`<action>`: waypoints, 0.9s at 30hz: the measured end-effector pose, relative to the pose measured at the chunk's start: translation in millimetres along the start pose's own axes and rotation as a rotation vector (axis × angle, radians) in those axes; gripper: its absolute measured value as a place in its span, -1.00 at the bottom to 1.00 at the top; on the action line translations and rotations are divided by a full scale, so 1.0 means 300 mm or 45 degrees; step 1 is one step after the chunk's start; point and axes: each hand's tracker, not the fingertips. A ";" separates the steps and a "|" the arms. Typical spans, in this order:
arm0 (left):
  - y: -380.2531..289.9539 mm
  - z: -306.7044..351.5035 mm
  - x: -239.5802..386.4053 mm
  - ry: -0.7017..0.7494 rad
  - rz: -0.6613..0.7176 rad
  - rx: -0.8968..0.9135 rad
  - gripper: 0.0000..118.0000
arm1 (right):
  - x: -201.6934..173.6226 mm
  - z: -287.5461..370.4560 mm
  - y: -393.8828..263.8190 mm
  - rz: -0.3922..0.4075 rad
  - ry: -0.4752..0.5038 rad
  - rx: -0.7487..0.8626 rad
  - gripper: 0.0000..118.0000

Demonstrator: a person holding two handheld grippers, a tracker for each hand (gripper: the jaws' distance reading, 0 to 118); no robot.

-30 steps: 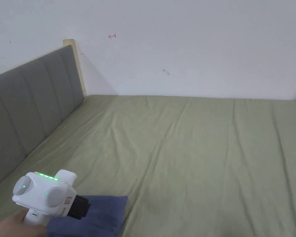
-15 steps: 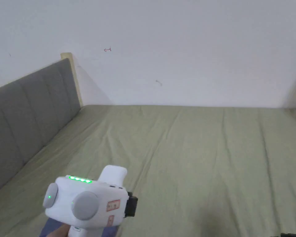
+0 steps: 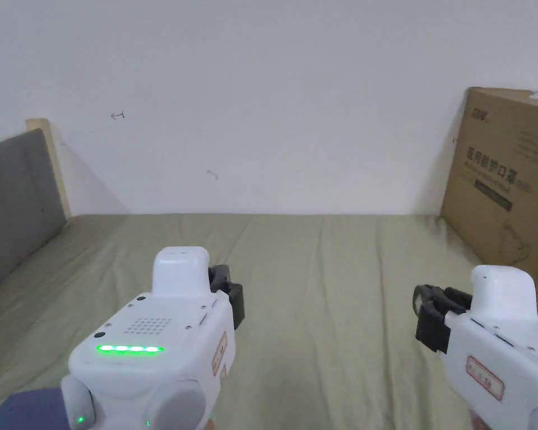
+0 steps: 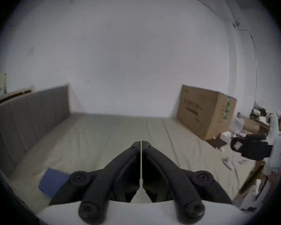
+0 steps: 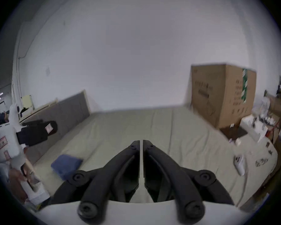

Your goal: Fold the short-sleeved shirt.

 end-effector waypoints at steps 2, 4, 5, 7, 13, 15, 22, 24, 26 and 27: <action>0.001 0.008 0.024 0.050 -0.071 0.091 -0.98 | -0.011 -0.006 -0.002 0.033 -0.027 0.116 -0.95; -0.003 0.020 0.036 0.097 -0.125 0.156 -0.97 | -0.030 -0.025 -0.012 0.065 -0.080 0.178 -0.95; -0.003 0.024 0.039 0.108 -0.137 0.170 -0.96 | -0.035 -0.030 -0.013 0.061 -0.092 0.197 -0.95; -0.003 0.025 0.032 0.100 -0.127 0.167 -0.87 | -0.051 -0.039 -0.020 0.054 -0.104 0.232 -0.82; 0.007 0.036 -0.001 0.143 -0.077 0.187 0.91 | -0.091 -0.061 -0.013 0.068 -0.089 0.230 0.53; 0.011 0.048 -0.012 0.142 -0.066 0.205 0.94 | -0.100 -0.049 -0.016 0.053 -0.091 0.253 0.62; 0.026 0.069 -0.035 0.145 -0.046 0.262 0.94 | -0.113 -0.049 -0.025 0.094 -0.128 0.288 1.00; 0.026 0.069 -0.045 0.125 -0.053 0.269 0.94 | -0.121 -0.039 -0.005 0.129 -0.139 0.297 1.00; 0.030 0.060 -0.048 0.116 -0.082 0.253 0.94 | -0.123 -0.037 0.001 0.132 -0.125 0.291 1.00; 0.028 0.058 -0.052 0.112 -0.085 0.239 0.94 | -0.126 -0.036 0.002 0.131 -0.124 0.290 1.00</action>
